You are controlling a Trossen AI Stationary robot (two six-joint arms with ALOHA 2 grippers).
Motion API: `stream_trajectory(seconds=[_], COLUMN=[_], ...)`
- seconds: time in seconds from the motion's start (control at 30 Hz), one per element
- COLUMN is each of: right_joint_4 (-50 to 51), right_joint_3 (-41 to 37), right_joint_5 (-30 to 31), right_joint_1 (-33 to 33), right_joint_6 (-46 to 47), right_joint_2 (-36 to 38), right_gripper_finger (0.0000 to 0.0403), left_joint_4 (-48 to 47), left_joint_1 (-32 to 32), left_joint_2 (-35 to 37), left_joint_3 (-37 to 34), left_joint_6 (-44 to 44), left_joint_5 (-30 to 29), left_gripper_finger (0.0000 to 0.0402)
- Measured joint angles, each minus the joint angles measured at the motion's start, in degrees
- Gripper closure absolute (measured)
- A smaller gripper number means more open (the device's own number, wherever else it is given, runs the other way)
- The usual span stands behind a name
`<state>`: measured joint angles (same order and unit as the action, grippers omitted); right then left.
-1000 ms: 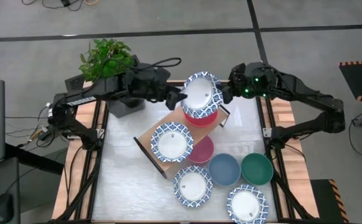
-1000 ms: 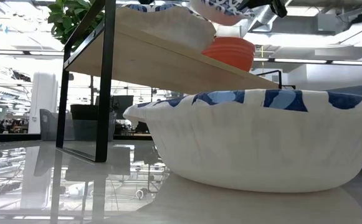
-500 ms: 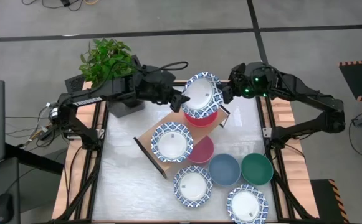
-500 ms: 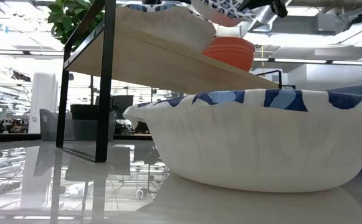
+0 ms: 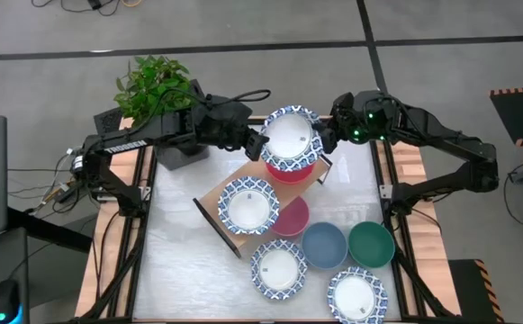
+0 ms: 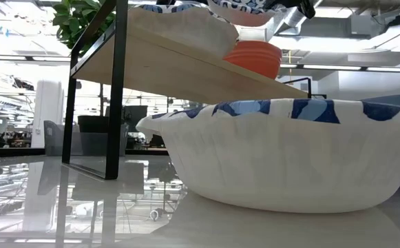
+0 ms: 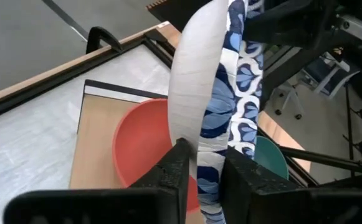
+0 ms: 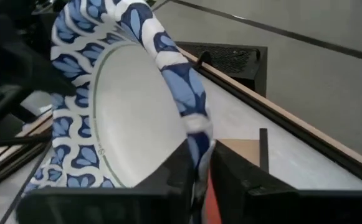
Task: Place and stack bowls onto a shelf
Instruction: Stack the white patterned bowl on top of the white patterned bowl on the shelf
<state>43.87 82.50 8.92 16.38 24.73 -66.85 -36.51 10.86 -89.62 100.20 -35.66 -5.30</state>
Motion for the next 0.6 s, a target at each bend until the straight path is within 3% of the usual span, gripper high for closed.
stream_trajectory(seconds=[0.33,0.6], right_joint_4=[-2.6,-2.5], right_joint_3=[0.0,1.8], right_joint_5=[0.0,-4.1], right_joint_1=[-0.8,-1.0], right_joint_6=[-1.3,-1.3], right_joint_2=[1.7,8.2], right_gripper_finger=[0.0183,0.0159], left_joint_4=[-3.2,-14.0], left_joint_1=[0.5,2.1], left_joint_2=[0.4,5.4], left_joint_3=[0.3,0.6], left_joint_6=[0.0,-2.4], left_joint_5=[0.5,3.7], left_gripper_finger=[0.0391,0.04])
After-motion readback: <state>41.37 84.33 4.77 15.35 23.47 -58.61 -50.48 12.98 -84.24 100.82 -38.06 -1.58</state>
